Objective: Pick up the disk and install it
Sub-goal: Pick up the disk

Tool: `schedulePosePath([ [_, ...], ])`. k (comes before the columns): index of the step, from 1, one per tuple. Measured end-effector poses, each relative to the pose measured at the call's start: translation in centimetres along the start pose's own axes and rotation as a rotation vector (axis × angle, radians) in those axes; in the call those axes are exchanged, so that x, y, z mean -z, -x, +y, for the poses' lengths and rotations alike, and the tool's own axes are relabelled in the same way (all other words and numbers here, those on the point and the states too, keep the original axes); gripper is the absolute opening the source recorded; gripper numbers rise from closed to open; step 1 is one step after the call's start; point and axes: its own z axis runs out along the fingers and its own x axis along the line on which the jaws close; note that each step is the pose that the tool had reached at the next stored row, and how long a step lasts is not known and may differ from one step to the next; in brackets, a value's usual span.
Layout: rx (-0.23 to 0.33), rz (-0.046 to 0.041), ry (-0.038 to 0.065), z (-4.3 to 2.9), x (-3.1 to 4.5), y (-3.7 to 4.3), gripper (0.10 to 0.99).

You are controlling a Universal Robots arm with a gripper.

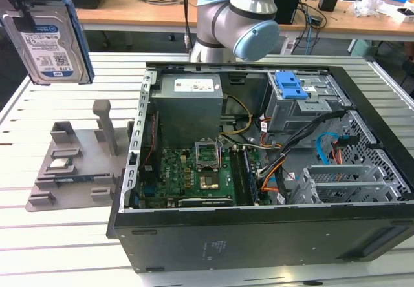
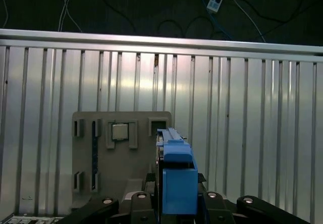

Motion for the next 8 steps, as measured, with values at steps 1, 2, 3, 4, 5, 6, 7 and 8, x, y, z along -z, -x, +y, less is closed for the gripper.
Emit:
schedulePosePath([
  [1,0.0,0.0,0.0,0.01,0.23,0.01,0.365],
  [2,0.0,0.0,0.0,0.02,0.52,0.02,0.365],
  [3,0.0,-0.0001,0.0,0.03,0.76,0.02,0.365],
  [4,0.0,0.0,0.0,0.04,0.93,0.03,0.365],
  [5,0.0,0.0,0.0,0.04,1.06,0.03,0.365],
  [6,0.0,0.0,0.001,0.05,1.29,0.04,0.365],
  [7,0.0,0.0,0.001,0.06,1.46,0.05,0.365],
  [8,0.0,-0.0001,0.001,0.07,1.63,0.05,0.365],
])
